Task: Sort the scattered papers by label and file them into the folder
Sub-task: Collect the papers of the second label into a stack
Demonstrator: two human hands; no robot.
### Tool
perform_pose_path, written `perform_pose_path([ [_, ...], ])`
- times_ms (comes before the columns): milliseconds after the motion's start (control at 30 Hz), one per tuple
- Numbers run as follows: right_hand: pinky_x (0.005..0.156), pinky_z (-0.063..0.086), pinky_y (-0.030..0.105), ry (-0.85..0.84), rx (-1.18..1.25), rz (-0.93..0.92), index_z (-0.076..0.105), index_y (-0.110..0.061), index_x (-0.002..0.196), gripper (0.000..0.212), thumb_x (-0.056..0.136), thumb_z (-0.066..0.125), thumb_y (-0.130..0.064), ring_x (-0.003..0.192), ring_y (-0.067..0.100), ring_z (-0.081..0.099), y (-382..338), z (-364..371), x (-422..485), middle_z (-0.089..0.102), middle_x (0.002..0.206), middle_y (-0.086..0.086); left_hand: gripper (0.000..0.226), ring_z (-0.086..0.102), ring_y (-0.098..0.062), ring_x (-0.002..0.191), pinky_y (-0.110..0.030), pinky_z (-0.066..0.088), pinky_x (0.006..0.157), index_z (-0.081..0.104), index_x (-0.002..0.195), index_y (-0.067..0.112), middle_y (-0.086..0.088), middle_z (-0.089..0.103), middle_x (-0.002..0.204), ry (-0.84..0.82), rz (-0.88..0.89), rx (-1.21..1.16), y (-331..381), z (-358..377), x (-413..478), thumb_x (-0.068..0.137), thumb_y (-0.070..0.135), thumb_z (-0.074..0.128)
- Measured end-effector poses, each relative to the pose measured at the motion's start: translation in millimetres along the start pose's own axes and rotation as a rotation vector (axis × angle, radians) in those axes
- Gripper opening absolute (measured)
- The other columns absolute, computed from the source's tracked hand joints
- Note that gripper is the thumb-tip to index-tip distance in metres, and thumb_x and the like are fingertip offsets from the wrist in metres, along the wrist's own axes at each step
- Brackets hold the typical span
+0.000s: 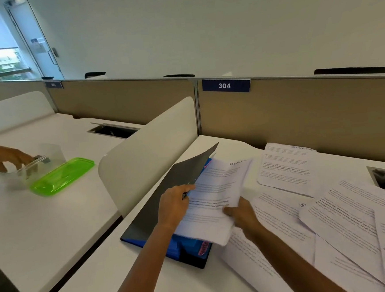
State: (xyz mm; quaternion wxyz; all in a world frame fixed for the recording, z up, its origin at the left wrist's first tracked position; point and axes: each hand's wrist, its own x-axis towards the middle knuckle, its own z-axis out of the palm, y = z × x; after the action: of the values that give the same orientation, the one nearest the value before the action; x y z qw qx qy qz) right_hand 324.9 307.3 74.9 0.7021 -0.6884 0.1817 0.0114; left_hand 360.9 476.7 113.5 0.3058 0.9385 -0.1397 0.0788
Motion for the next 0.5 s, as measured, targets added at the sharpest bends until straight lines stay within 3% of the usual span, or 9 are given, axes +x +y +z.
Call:
perform_pose_path([
  [133,0.085,0.048,0.031,-0.029,-0.169,-0.066,0.049,-0.006,0.122,0.039,0.085,0.049,0.006,0.096,0.019,0.055,17.8,31.3,-3.8,0.059,0.119,0.009,0.035,0.062,-0.023,0.085,-0.012,0.038,0.069,0.061,0.120,0.018,-0.013,0.068,0.102,-0.016,0.026,0.039,-3.4,5.2,-1.2,0.090,0.004,0.049],
  [267,0.088,0.043,0.028,-0.016,-0.097,-0.002,0.042,-0.006,0.130,0.046,0.086,0.049,0.006,0.109,0.023,0.053,22.2,43.0,0.6,0.055,0.122,0.010,0.034,0.053,-0.009,0.074,-0.005,0.037,0.063,0.059,0.123,0.020,-0.010,0.067,0.101,-0.040,0.024,0.064,-8.6,10.3,-4.3,0.092,0.010,0.048],
  [333,0.089,0.044,0.030,-0.008,-0.065,0.010,0.044,-0.009,0.126,0.043,0.085,0.050,0.007,0.106,0.023,0.053,21.5,50.2,6.7,0.056,0.116,0.009,0.034,0.060,-0.012,0.080,-0.011,0.042,0.071,0.059,0.122,0.021,-0.008,0.068,0.103,-0.019,0.018,0.052,-9.0,13.7,-5.1,0.092,0.010,0.047],
  [400,0.088,0.046,0.032,-0.016,-0.058,0.021,0.051,-0.016,0.104,0.024,0.088,0.050,0.002,0.099,0.023,0.056,21.7,63.4,12.2,0.059,0.098,0.007,0.035,0.064,-0.016,0.091,-0.016,0.046,0.080,0.058,0.123,0.021,-0.007,0.067,0.110,-0.007,0.009,0.038,-8.2,16.9,-5.9,0.093,0.011,0.046],
  [500,0.091,0.050,0.046,-0.036,-0.016,0.049,0.057,-0.019,0.089,0.007,0.091,0.051,-0.016,0.102,0.034,0.060,26.9,85.0,19.8,0.064,0.099,0.016,0.036,0.063,-0.016,0.101,-0.018,0.043,0.091,0.054,0.128,0.021,-0.005,0.063,0.120,-0.027,-0.009,0.059,-4.5,23.6,-6.5,0.094,0.015,0.043],
])
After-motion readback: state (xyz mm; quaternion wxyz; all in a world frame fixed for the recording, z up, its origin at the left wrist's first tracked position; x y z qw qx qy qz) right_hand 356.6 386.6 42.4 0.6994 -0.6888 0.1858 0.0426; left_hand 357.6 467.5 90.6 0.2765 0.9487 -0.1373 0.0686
